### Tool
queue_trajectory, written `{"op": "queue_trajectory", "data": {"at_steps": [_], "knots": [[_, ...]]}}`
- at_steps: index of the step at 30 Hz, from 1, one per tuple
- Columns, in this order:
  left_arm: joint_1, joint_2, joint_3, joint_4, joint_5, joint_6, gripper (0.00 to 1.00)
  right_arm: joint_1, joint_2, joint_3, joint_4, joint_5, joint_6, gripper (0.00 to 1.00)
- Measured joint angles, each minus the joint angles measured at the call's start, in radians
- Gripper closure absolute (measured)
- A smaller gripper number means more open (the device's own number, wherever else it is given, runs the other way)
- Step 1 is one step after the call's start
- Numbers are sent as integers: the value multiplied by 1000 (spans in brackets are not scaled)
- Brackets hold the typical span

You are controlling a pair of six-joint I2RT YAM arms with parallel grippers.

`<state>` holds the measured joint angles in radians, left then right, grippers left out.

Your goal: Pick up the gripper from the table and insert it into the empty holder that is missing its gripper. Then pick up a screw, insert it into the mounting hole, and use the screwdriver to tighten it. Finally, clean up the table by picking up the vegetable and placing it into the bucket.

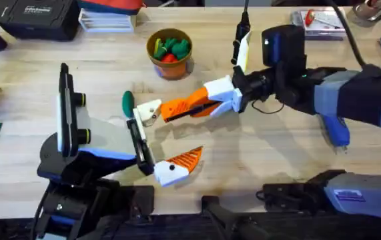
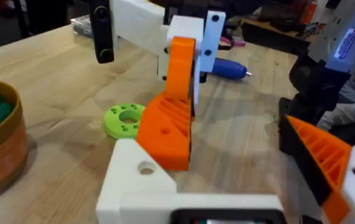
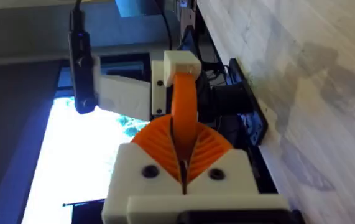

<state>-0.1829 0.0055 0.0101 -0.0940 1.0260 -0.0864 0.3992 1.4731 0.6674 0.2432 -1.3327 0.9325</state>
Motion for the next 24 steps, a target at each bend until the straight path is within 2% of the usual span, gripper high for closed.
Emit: {"op": "queue_trajectory", "data": {"at_steps": [9,18,24], "knots": [[0,0,0,0,-8,0,16,37,9,-1,71,30,77,994],[8,0,0,3,-46,-10,15,67,120,-1,298,22,189,994],[8,1,0,1,-47,-43,15,64,166,4,322,-2,228,995]]}}
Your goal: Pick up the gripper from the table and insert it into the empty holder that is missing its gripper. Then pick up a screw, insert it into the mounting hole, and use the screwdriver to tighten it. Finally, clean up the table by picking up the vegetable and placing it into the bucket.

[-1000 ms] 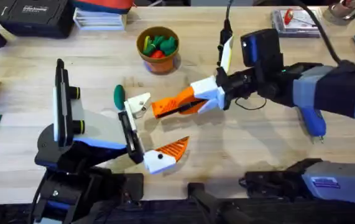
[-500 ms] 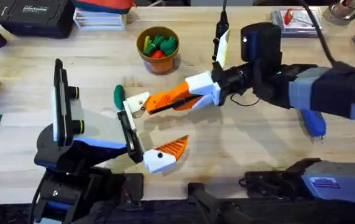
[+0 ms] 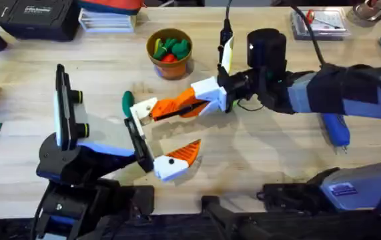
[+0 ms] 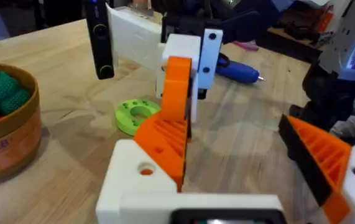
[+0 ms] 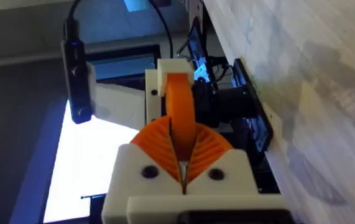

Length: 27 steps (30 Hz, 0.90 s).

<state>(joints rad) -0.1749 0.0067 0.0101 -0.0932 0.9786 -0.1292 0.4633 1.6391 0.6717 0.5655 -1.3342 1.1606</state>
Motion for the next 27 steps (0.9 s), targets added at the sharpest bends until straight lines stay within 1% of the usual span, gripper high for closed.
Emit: {"op": "queue_trajectory", "data": {"at_steps": [9,14,21,27], "knots": [[8,1,0,4,-23,4,15,16,10,37,19,6,45,995],[7,-2,0,6,-33,12,15,60,21,66,14,42,56,995],[7,-1,0,6,-37,13,15,72,24,71,15,69,64,995],[7,-1,0,6,-44,12,15,83,26,77,21,117,66,995]]}}
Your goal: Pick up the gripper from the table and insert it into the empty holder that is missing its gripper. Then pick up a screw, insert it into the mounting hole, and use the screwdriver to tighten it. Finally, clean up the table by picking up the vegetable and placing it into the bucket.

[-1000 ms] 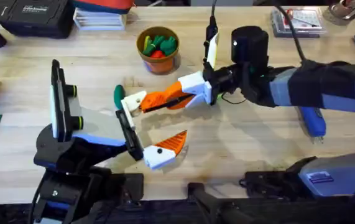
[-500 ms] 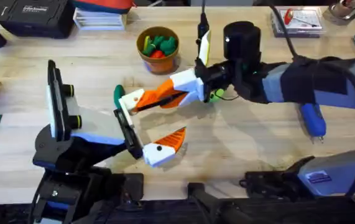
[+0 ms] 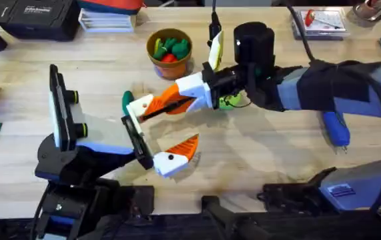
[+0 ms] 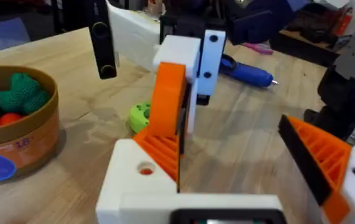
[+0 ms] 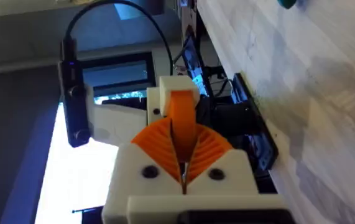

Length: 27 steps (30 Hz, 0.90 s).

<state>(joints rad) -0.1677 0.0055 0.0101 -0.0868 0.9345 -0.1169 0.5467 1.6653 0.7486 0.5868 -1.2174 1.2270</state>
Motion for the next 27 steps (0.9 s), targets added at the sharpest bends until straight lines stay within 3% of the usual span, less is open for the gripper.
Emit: {"op": "queue_trajectory", "data": {"at_steps": [16,23,27], "knots": [[7,0,0,1,-23,-12,16,23,0,5,8,77,0,995],[8,0,0,1,-23,-11,15,27,0,6,4,102,-2,856],[-3,0,0,0,10,-3,15,41,1,7,1,122,-10,707]]}}
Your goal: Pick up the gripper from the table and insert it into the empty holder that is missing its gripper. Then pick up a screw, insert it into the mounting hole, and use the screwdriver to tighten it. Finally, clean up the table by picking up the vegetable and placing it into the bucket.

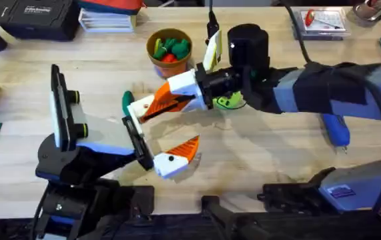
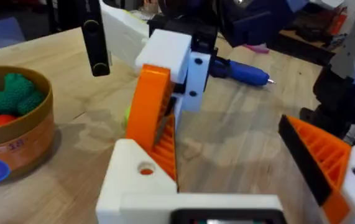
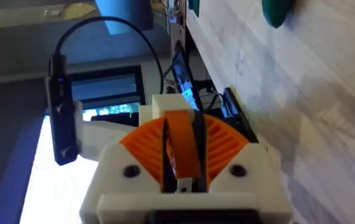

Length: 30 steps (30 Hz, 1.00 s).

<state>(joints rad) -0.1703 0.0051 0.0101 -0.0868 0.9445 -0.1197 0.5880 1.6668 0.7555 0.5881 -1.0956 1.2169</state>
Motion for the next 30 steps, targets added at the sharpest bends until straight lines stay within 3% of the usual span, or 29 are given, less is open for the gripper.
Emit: {"op": "queue_trajectory", "data": {"at_steps": [9,18,21,26,30], "knots": [[0,0,0,0,9,19,15,-14,9,0,-12,-19,-15,467],[-13,0,0,-7,68,18,15,-46,9,1,-4,-34,-20,215],[-13,0,0,-8,77,18,15,-70,9,1,-4,-25,-43,21],[-13,0,0,-8,81,18,15,-109,9,3,-7,46,-120,8],[-13,0,0,-8,81,18,15,-146,9,55,-115,143,-234,8]]}}
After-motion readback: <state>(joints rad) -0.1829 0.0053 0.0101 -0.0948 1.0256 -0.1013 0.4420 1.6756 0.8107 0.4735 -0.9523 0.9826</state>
